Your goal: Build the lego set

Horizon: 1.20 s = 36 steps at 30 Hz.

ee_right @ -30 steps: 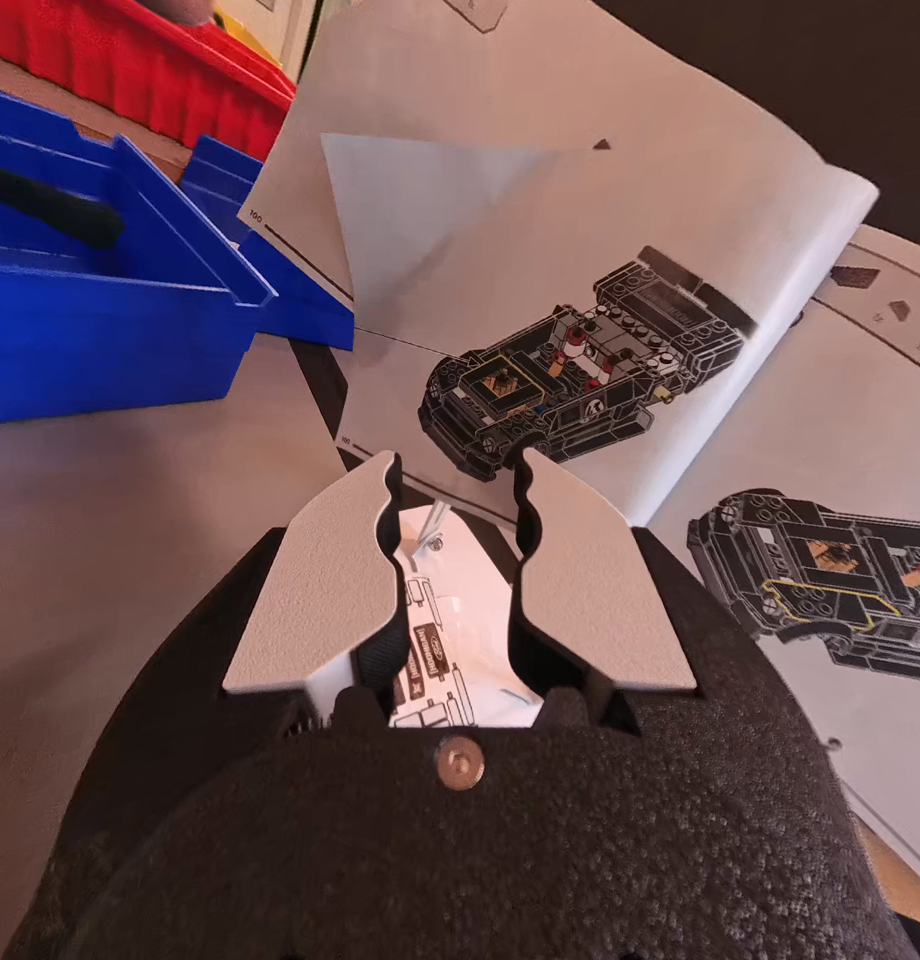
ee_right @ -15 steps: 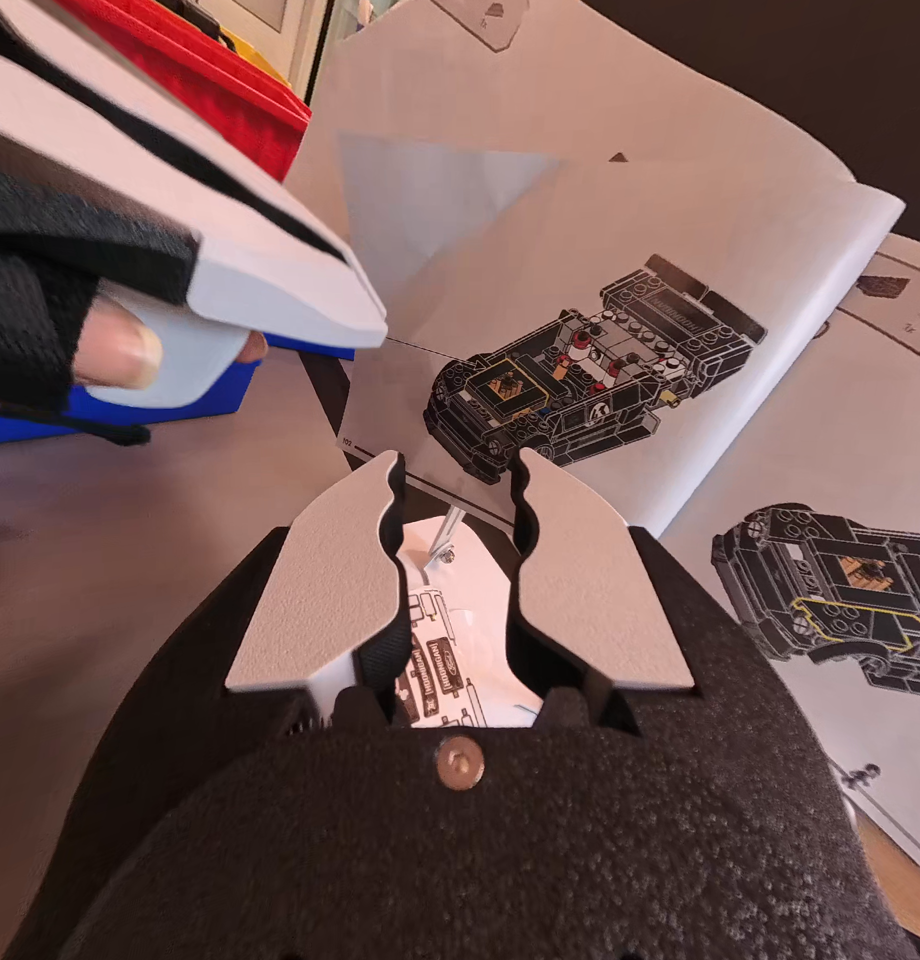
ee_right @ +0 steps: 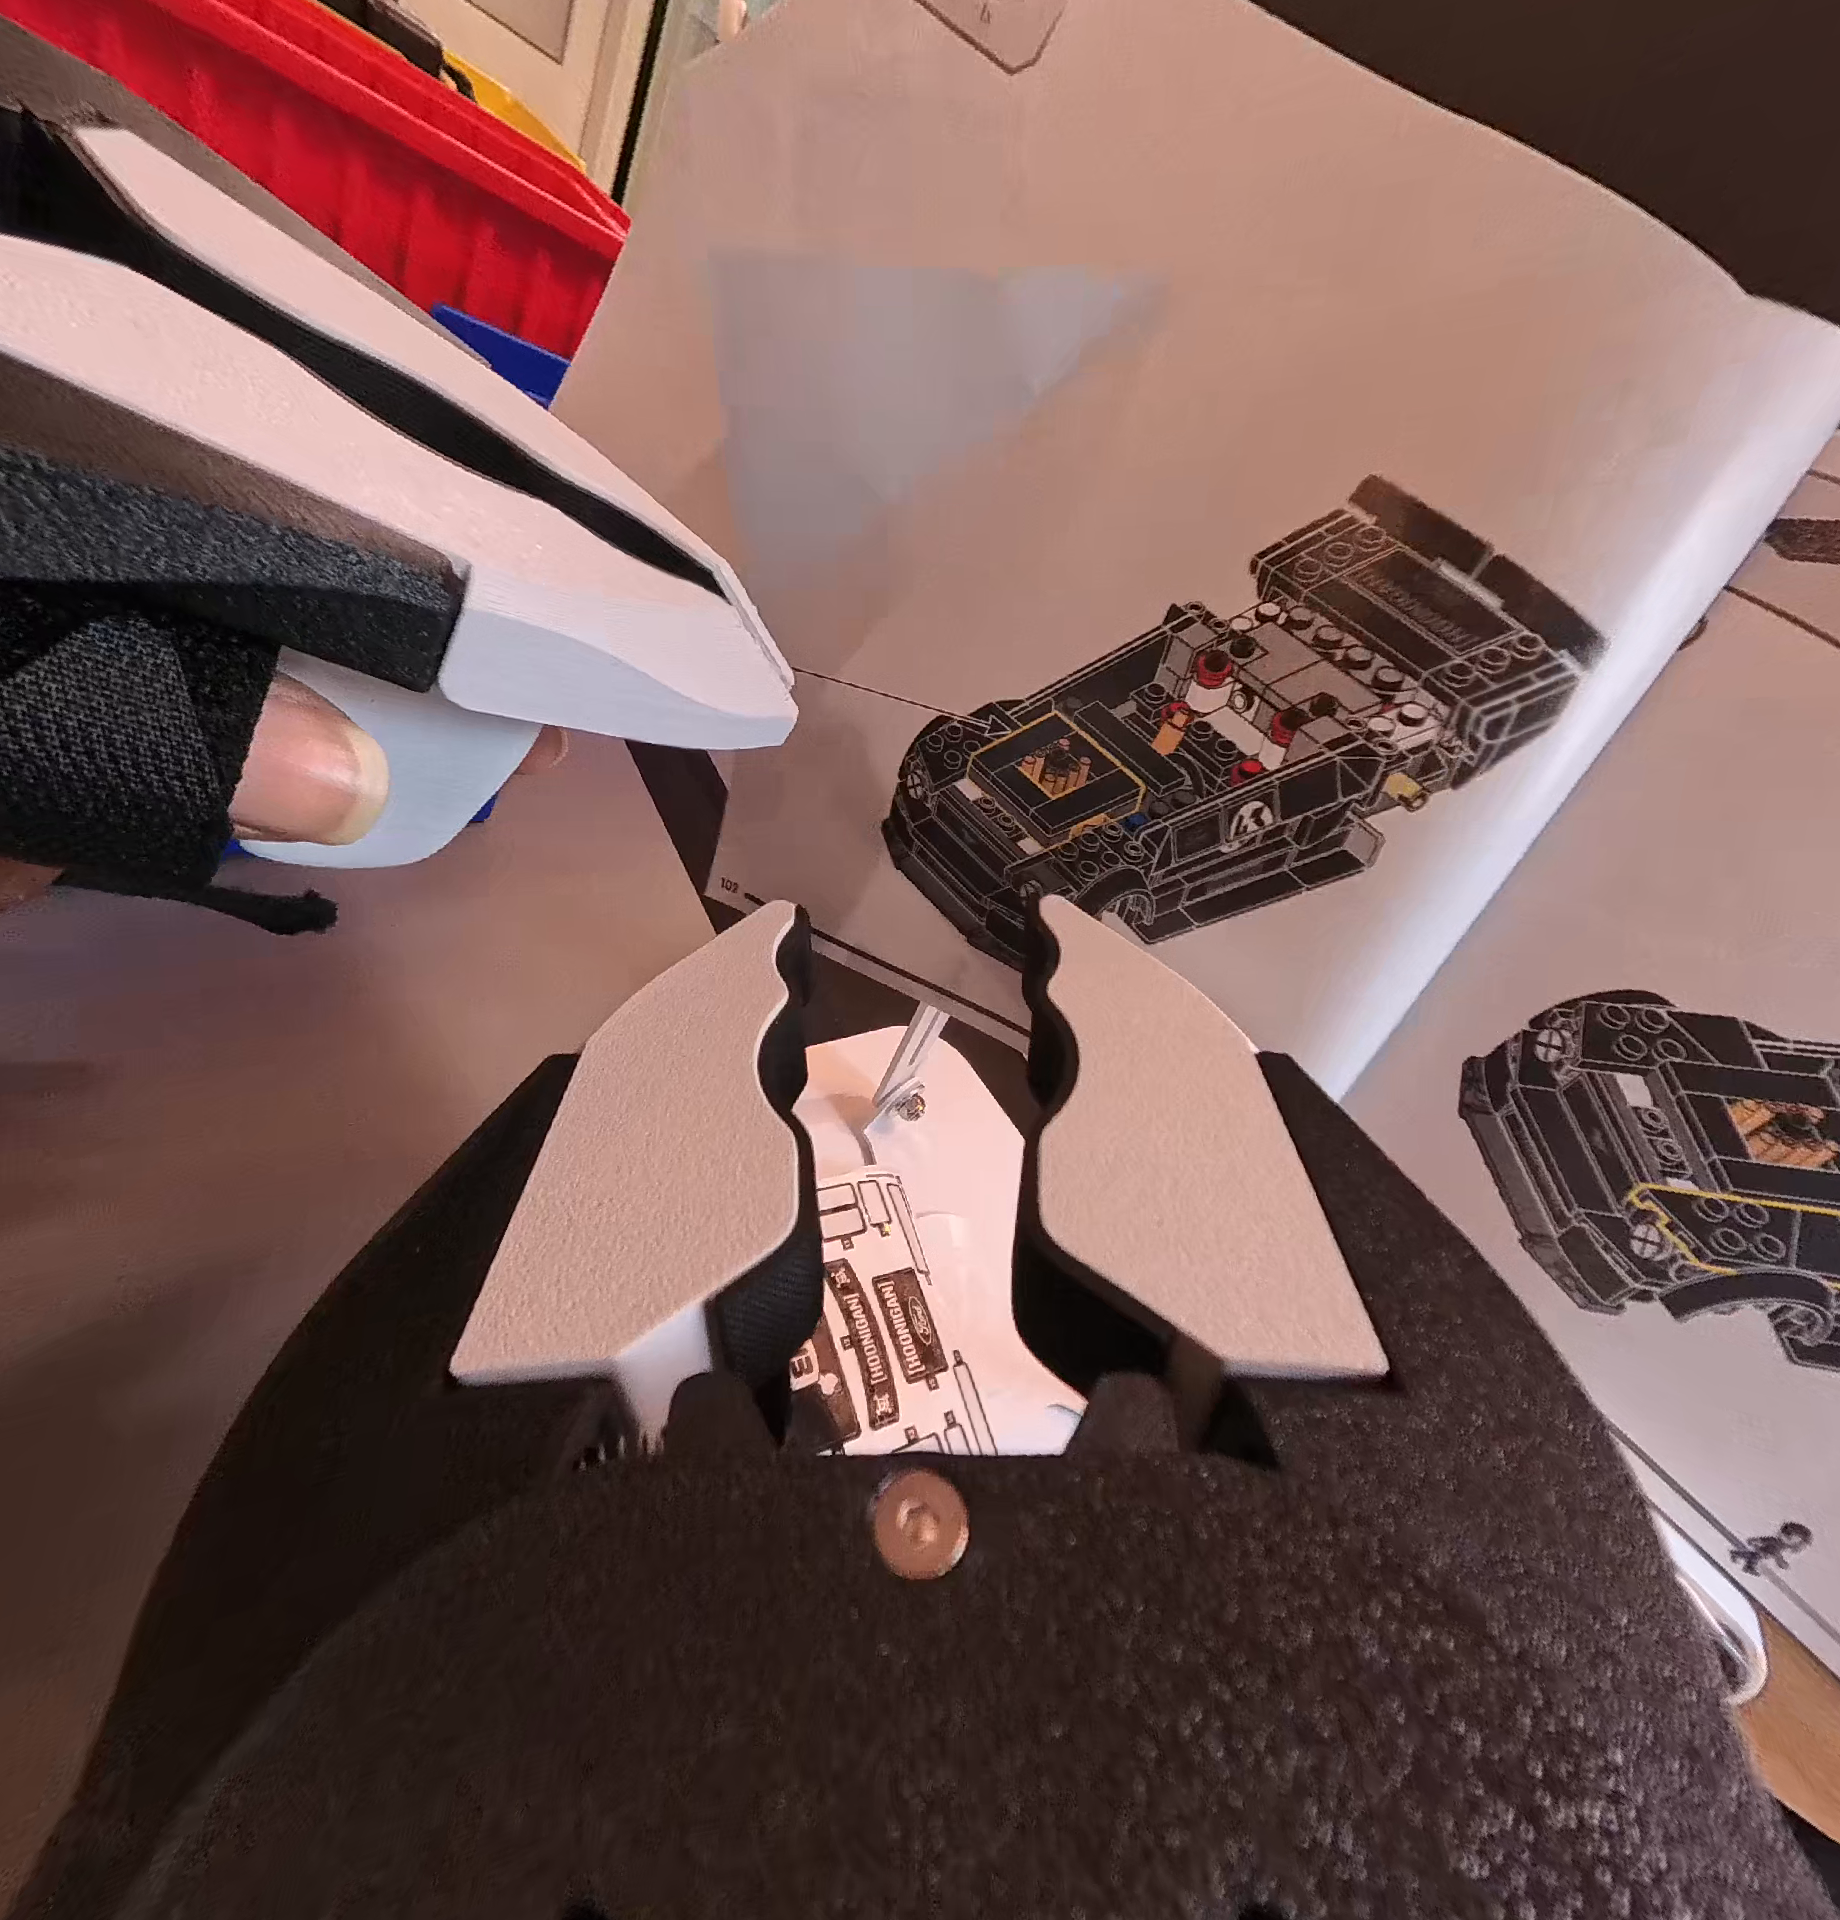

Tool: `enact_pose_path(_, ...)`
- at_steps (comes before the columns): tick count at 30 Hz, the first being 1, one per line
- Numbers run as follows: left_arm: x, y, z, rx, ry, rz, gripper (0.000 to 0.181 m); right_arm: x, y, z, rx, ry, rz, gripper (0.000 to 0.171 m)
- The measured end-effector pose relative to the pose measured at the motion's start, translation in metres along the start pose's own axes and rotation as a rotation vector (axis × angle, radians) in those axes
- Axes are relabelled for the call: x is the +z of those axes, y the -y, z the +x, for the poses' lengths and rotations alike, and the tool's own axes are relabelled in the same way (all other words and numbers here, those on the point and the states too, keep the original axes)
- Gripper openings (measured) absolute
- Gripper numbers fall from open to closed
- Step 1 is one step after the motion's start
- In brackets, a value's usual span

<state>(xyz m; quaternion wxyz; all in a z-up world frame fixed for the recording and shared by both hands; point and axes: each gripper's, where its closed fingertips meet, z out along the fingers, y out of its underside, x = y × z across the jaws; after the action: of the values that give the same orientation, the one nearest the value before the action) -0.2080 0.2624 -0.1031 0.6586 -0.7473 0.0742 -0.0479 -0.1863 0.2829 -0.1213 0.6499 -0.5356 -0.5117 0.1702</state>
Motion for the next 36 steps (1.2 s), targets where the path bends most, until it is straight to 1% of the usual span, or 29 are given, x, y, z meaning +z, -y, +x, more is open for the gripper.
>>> enact_pose_path(21, 0.002, -0.002, 0.001, 0.012, 0.004, 0.002, 0.002, 0.0, 0.0, -0.002, 0.023, -0.008, -0.001, 0.038)
enact_pose_path(36, 0.003, -0.003, -0.009, 0.028, 0.038, 0.007, 0.004, -0.002, -0.002, -0.002, 0.024, -0.009, -0.005, 0.038)
